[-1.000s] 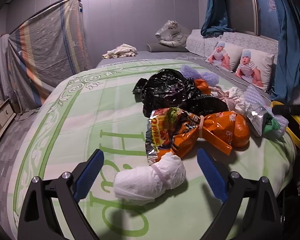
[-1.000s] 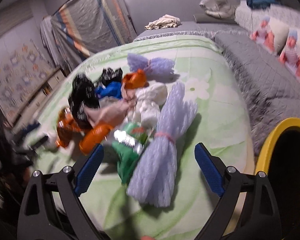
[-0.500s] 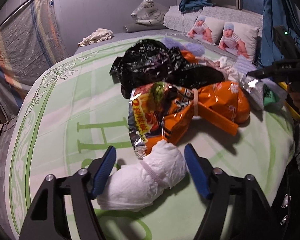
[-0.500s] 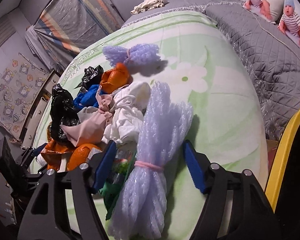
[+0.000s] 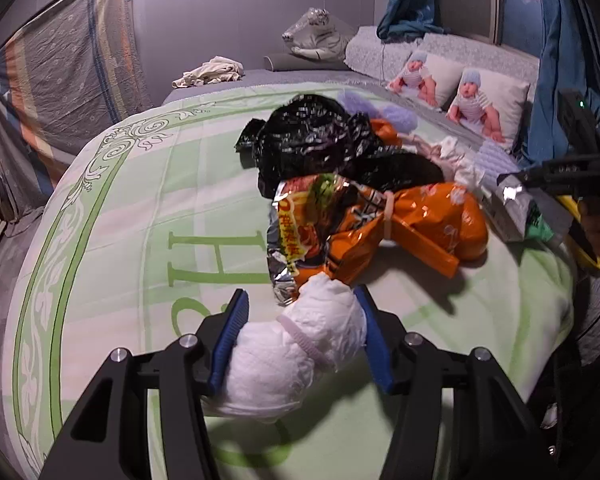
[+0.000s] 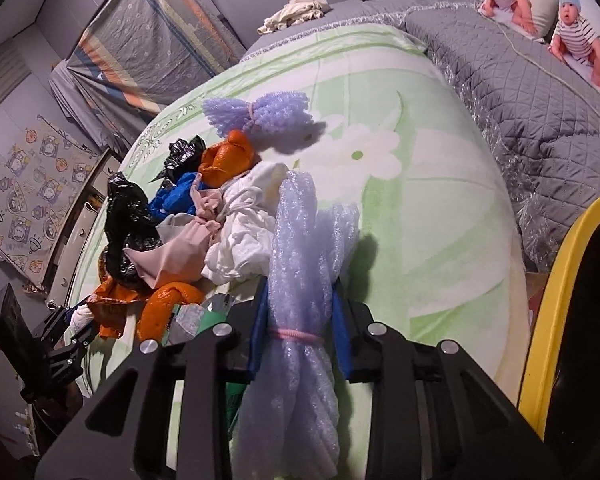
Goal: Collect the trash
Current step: 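Grasp the white tissue bundle with the left tool while the right tool grasps the lavender mesh bundle, then carry both held bundles over the yellow-rimmed bin, then open both tools to drop the bundles into the bin, then move both tools back over the trash pile on the bed, then grasp the black plastic bag with the left tool while the right tool grasps the white cloth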
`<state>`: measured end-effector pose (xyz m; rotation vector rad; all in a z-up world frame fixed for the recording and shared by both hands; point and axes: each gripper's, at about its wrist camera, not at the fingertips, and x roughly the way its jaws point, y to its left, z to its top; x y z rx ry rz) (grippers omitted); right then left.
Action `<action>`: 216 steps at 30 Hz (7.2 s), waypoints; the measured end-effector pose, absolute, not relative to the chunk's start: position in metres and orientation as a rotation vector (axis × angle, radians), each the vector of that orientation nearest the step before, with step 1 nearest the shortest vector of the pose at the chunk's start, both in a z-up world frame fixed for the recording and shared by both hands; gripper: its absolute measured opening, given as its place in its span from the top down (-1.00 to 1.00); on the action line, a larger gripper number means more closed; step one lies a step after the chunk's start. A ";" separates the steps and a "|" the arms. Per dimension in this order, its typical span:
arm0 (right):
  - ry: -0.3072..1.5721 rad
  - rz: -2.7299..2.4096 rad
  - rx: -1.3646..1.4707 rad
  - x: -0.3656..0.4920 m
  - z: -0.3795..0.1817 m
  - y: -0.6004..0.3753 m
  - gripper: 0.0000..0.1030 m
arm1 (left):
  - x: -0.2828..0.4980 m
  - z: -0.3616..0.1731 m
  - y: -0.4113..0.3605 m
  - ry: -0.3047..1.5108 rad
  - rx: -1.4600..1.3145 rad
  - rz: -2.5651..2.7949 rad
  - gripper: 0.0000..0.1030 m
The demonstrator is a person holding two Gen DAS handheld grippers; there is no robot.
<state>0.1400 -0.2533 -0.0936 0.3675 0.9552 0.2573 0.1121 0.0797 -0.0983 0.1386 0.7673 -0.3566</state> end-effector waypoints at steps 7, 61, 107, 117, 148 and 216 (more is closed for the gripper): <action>0.860 0.269 0.368 0.121 -0.068 -0.263 0.49 | 0.094 -0.076 0.074 0.687 0.092 -0.379 0.00; 0.463 0.035 0.564 0.001 0.019 -0.444 0.49 | 0.119 0.027 -0.161 0.545 0.052 -0.706 -0.01; 0.492 -0.383 0.471 -0.046 -0.044 -0.512 0.48 | 0.109 -0.035 -0.345 0.626 0.092 -0.856 -0.01; 0.552 -0.417 0.471 -0.032 -0.065 -0.520 0.47 | 0.119 -0.046 -0.357 0.668 0.092 -0.854 -0.01; 0.382 -0.493 0.439 -0.056 -0.031 -0.513 -0.64 | 0.136 -0.002 -0.285 0.542 -0.046 -0.688 -0.84; 0.759 0.215 0.236 0.186 -0.076 -0.220 -0.50 | 0.204 -0.049 0.060 0.645 -0.154 -0.124 -0.84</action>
